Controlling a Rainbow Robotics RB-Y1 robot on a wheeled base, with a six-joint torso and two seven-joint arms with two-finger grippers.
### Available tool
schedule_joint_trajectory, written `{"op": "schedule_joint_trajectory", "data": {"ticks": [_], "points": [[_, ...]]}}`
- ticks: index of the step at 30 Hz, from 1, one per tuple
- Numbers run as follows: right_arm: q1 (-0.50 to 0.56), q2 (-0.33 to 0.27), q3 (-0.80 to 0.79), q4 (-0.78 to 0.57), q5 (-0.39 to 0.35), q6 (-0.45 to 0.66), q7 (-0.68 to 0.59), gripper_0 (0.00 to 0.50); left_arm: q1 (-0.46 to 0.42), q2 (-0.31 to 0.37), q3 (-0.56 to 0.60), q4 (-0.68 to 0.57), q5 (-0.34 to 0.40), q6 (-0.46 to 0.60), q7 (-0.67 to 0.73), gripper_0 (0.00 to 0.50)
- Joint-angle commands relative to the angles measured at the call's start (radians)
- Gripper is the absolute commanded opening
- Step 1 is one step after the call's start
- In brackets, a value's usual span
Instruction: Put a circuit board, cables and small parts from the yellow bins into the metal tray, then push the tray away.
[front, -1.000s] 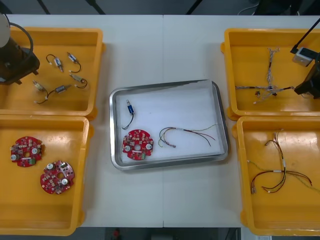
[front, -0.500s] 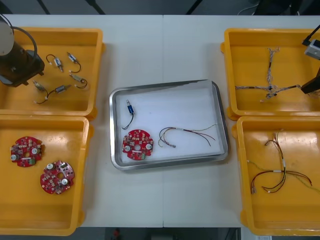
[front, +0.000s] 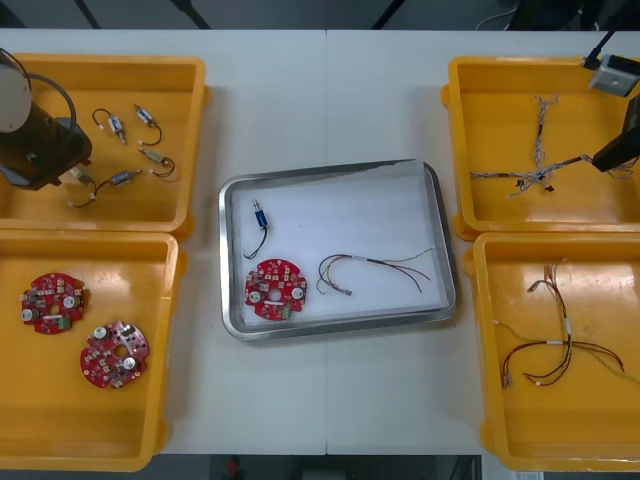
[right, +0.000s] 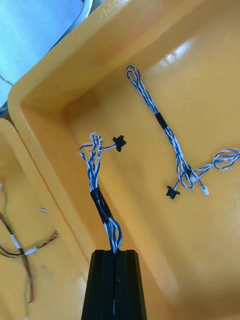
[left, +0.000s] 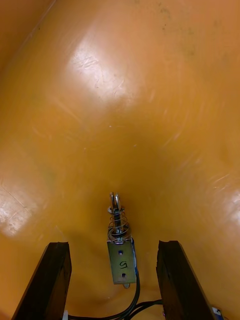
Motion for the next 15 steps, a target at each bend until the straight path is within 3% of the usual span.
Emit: {"op": "schedule_joint_trajectory", "data": {"ticks": [1,15], "points": [[-0.026,-0.051,-0.042,-0.130,0.058,0.064,-0.164,0.000,0.019,-0.008,-0.016,-0.003,0.021,-0.028,-0.055,0.500],[-0.026,-0.013,-0.042,-0.451,0.069,0.195,-0.658,0.000,0.023,-0.008,-0.054,-0.001,0.035,-0.059,-0.041,0.500]]}}
